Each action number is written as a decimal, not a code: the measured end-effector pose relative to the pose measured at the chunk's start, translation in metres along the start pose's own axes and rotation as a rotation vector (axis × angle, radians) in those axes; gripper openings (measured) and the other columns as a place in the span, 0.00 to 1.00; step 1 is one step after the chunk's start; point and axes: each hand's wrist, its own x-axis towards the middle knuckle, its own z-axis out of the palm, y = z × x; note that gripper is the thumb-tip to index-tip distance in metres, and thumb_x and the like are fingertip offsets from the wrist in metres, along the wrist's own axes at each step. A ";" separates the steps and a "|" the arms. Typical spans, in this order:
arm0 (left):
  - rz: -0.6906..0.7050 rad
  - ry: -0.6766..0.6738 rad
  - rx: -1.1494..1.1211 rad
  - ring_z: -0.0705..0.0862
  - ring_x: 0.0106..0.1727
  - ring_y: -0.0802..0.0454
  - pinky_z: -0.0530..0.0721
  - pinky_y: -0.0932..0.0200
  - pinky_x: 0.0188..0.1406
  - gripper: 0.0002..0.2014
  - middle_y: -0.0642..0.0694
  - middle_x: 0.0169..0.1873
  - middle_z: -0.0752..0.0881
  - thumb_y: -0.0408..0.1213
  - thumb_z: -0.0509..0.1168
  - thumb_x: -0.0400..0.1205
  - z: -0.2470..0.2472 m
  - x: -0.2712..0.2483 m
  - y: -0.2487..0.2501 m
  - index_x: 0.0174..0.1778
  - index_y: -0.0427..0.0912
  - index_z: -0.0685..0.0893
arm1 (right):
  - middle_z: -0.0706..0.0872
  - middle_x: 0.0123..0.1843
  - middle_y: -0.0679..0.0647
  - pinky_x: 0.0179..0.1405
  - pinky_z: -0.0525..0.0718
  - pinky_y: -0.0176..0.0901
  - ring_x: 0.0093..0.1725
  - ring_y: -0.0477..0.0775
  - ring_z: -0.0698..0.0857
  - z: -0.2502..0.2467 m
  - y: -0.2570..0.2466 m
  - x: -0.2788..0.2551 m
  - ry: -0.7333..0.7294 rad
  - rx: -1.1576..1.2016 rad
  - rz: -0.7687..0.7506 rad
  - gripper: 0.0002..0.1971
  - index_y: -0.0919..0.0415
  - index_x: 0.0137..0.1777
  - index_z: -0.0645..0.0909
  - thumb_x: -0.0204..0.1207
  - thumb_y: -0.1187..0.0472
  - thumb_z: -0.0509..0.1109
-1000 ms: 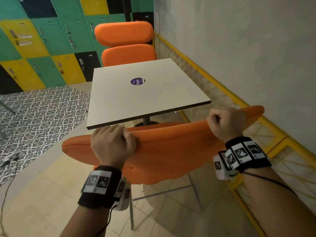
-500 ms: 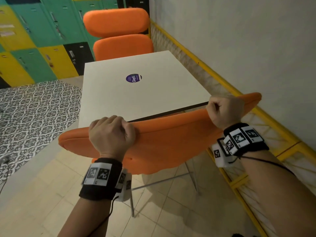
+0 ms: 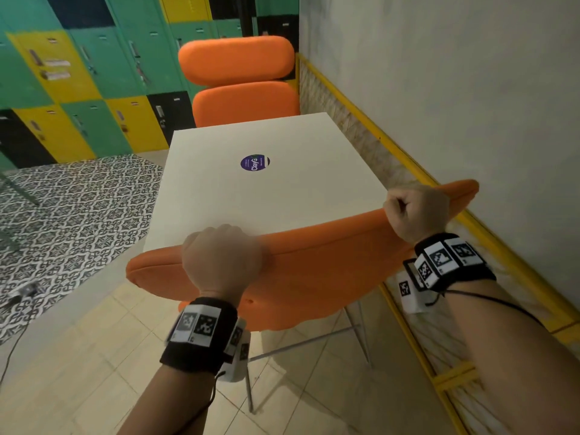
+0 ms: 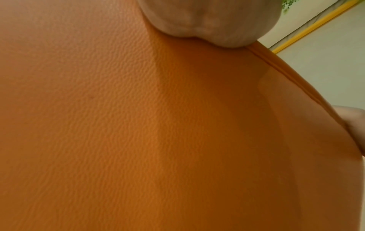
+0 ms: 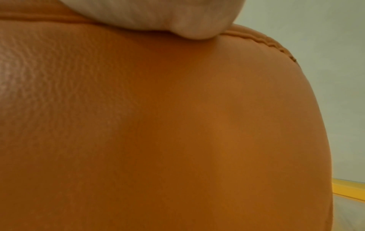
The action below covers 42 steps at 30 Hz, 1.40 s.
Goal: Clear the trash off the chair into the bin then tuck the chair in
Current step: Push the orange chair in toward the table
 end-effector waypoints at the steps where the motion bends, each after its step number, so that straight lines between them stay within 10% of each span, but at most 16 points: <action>1: -0.001 0.004 0.002 0.76 0.20 0.48 0.60 0.62 0.34 0.15 0.48 0.17 0.79 0.38 0.57 0.72 0.002 0.001 0.002 0.19 0.43 0.76 | 0.64 0.16 0.47 0.17 0.62 0.38 0.16 0.53 0.63 0.001 0.004 0.002 -0.003 0.009 0.000 0.17 0.51 0.21 0.64 0.71 0.60 0.58; 42: -0.079 -0.013 0.015 0.76 0.20 0.46 0.66 0.61 0.36 0.16 0.46 0.17 0.80 0.39 0.56 0.72 0.022 0.023 -0.010 0.19 0.41 0.79 | 0.65 0.16 0.50 0.21 0.52 0.32 0.15 0.51 0.60 0.020 0.004 0.021 -0.050 -0.040 -0.016 0.18 0.57 0.19 0.67 0.72 0.62 0.59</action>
